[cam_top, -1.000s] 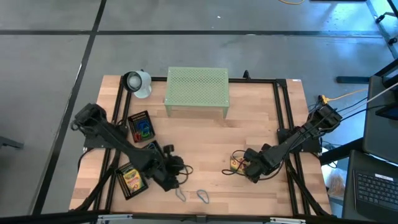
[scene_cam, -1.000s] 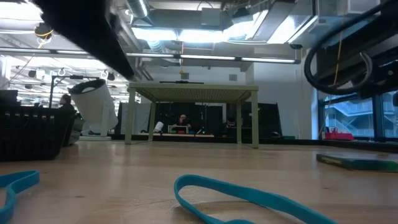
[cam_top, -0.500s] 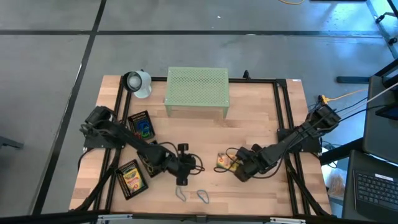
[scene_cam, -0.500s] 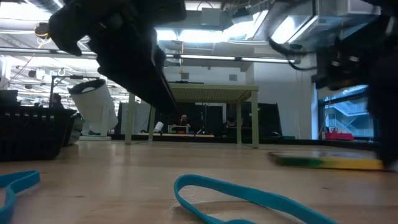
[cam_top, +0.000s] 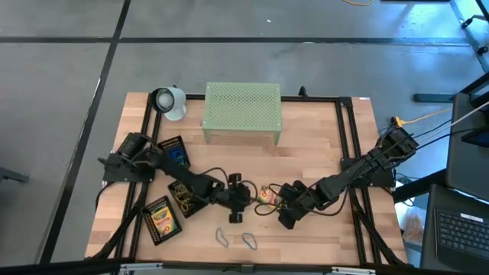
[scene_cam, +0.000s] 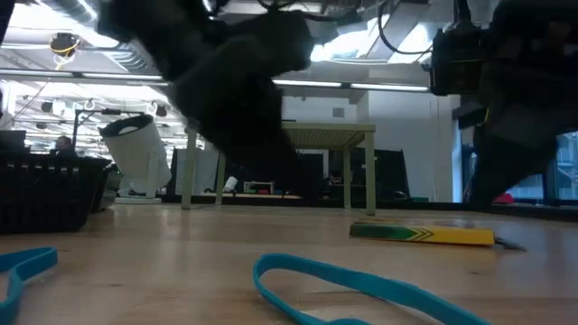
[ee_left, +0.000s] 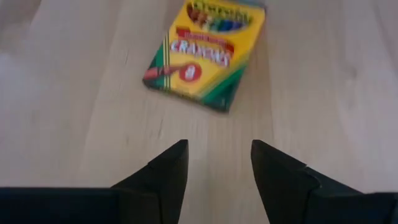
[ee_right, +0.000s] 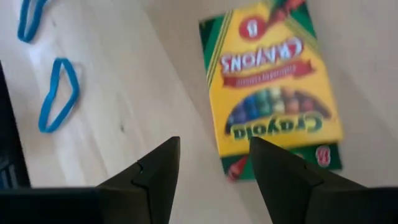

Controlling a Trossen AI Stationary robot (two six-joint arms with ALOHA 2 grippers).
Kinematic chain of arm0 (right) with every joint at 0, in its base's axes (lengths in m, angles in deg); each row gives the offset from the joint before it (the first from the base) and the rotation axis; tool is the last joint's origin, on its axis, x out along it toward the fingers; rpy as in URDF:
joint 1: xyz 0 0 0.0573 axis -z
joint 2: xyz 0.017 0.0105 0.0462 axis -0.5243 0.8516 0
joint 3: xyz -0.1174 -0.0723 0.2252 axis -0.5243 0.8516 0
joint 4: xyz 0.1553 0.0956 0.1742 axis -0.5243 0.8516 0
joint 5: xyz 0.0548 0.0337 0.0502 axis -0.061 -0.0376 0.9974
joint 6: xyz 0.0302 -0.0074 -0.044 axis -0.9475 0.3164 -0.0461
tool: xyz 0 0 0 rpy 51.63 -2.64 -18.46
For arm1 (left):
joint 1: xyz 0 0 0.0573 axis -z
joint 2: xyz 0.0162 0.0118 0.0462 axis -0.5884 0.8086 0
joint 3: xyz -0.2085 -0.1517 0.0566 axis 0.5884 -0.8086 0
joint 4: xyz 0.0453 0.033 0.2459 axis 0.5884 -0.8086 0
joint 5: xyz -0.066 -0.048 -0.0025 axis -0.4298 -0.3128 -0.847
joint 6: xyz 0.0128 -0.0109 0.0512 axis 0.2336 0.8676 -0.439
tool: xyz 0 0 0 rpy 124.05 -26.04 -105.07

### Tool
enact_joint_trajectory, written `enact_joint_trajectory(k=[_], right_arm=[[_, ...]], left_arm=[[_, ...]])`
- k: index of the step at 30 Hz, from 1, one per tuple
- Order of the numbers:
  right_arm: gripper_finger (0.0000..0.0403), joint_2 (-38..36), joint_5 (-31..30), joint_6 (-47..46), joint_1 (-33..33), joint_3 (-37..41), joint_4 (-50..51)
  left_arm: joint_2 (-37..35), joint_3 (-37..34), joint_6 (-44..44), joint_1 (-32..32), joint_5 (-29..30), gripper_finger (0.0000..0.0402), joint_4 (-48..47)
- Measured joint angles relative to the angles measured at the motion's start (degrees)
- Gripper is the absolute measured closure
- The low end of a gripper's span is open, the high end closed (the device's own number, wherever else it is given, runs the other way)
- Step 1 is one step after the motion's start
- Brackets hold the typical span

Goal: Pick & Place Office Desk Supplies
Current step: Put the crayon box into the bottom black bin

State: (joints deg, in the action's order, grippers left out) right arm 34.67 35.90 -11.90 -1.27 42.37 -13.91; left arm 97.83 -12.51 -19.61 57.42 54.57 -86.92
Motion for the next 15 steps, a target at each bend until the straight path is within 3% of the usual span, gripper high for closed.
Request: enact_joint_trajectory(k=[6,15], right_arm=[[0.0204,-0.42,6.00,-6.06,-0.07,0.00,3.94],[0.0204,-0.42,8.76,-12.83,-2.50,0.00,15.50]], left_arm=[[0.55,0.00,7.37,-4.01,-6.56,0.0231,7.63],[0.76,0.00,13.42,-7.19,-6.54,0.0231,8.53]])
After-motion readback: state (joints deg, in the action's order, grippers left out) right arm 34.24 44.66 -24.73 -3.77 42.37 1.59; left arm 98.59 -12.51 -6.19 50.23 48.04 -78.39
